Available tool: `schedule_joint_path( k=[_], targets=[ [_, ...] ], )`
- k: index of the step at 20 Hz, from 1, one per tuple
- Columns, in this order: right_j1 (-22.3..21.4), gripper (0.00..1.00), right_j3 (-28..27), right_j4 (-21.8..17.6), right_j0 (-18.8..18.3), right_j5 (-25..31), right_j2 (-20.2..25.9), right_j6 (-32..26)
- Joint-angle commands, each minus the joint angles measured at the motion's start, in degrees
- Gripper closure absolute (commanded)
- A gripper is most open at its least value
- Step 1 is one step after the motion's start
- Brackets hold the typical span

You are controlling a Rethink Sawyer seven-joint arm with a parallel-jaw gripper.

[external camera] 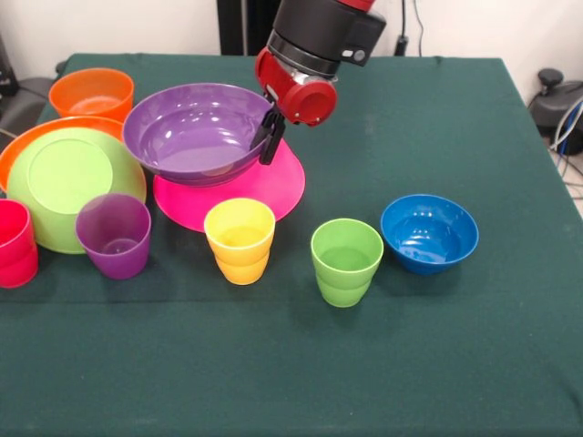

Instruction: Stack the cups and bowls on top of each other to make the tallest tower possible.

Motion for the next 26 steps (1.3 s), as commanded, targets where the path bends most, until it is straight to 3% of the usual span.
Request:
schedule_joint_path(
  k=[1, 11, 26],
  targets=[
    [6.6, 1.0, 6.3, 4.1, 1.3, -3.0, 10.0, 7.4],
    [6.8, 1.0, 8.4, 5.6, 1.5, -2.7, 10.1, 6.9],
    [2.0, 1.0, 12.8, 5.0, 2.3, 4.2, 8.4, 3.8]
  ],
)
